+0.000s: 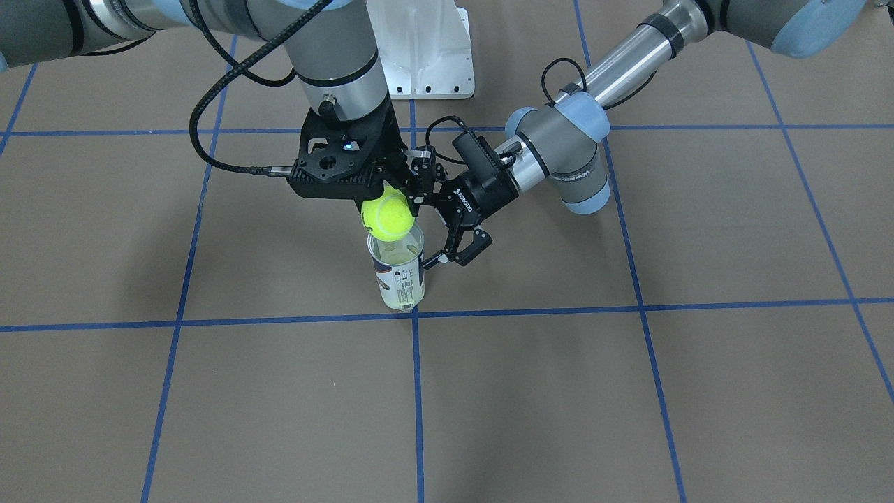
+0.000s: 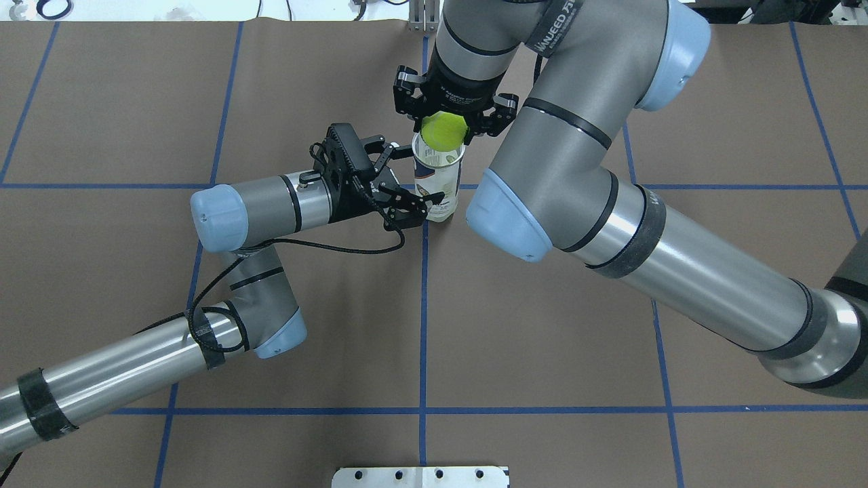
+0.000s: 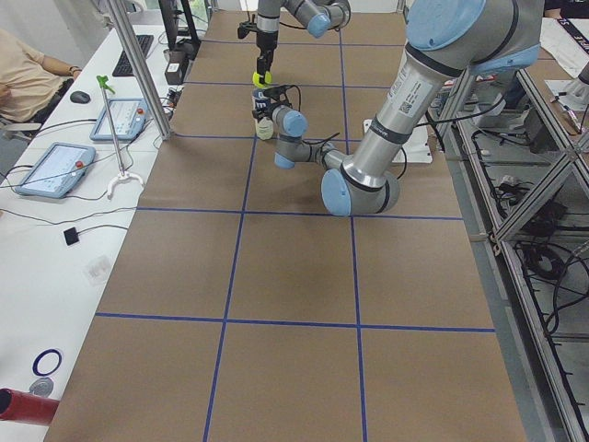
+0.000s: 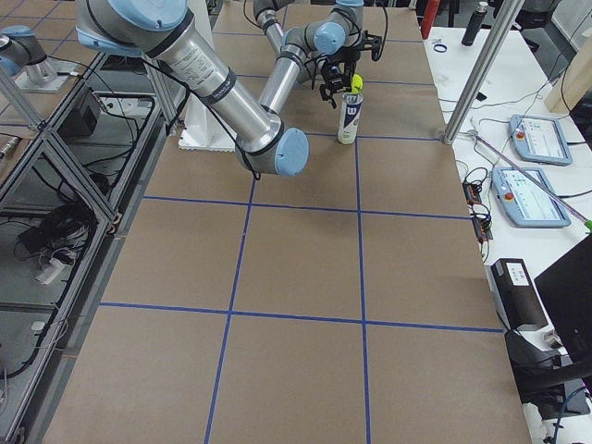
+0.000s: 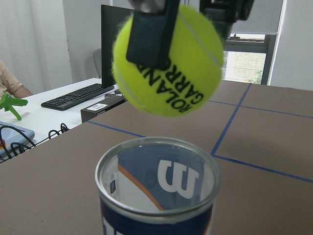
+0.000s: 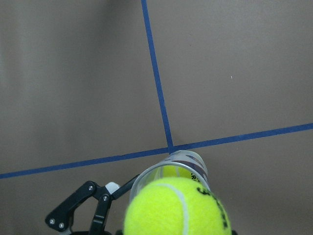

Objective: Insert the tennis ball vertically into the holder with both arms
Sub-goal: 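Open the right gripper to drop the ball into the can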

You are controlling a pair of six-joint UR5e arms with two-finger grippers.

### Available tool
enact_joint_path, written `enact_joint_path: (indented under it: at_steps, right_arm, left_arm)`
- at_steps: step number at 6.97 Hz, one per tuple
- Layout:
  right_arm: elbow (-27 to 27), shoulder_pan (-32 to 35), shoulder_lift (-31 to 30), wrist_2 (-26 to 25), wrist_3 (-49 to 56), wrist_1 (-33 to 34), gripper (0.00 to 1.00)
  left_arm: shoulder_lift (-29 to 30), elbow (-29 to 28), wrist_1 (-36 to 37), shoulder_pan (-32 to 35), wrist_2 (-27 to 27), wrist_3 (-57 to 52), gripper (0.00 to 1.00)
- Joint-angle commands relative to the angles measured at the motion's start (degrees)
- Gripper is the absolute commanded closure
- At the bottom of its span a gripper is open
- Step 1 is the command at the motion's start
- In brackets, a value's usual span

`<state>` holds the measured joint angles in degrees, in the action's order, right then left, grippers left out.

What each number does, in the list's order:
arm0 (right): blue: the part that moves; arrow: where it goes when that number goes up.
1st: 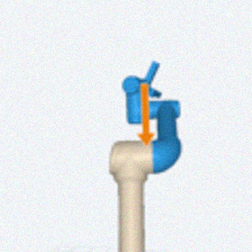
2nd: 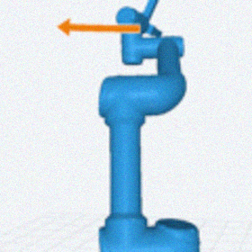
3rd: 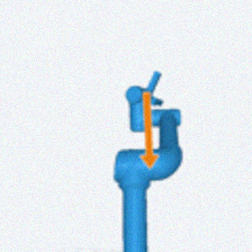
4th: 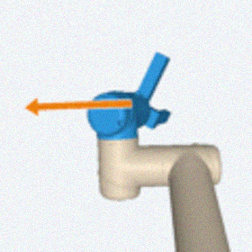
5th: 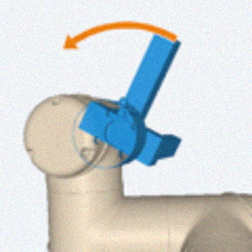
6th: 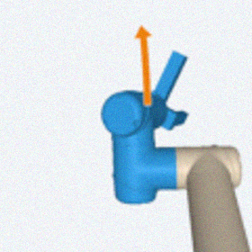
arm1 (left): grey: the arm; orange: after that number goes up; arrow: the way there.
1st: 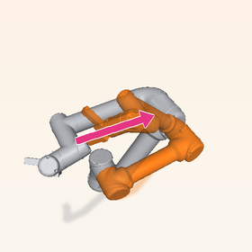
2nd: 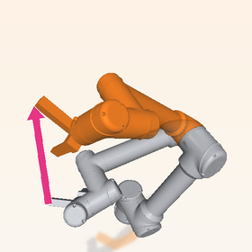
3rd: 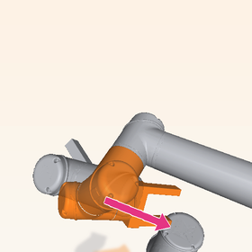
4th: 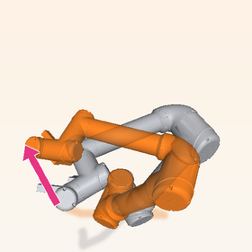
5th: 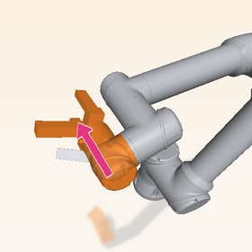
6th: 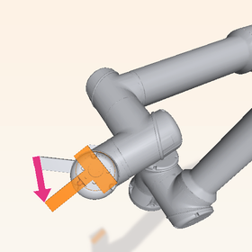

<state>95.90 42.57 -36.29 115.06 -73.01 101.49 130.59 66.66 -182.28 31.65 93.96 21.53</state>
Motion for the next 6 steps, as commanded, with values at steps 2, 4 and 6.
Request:
enact_joint_path:
  at_steps: [2,4,6]
  right_arm:
    - [0.1,-0.1,0.1,-0.4,0.7,0.2,0.0]
    - [0.1,-0.1,0.1,-0.3,1.0,0.2,0.0]
    - [0.1,0.1,-0.6,-0.2,4.8,0.2,0.0]
  left_arm:
    - [0.0,0.0,0.0,0.0,-0.1,0.0,0.01]
    - [0.0,0.0,0.0,0.0,0.0,0.0,0.01]
    - [0.0,0.0,0.0,0.0,0.0,0.0,0.01]
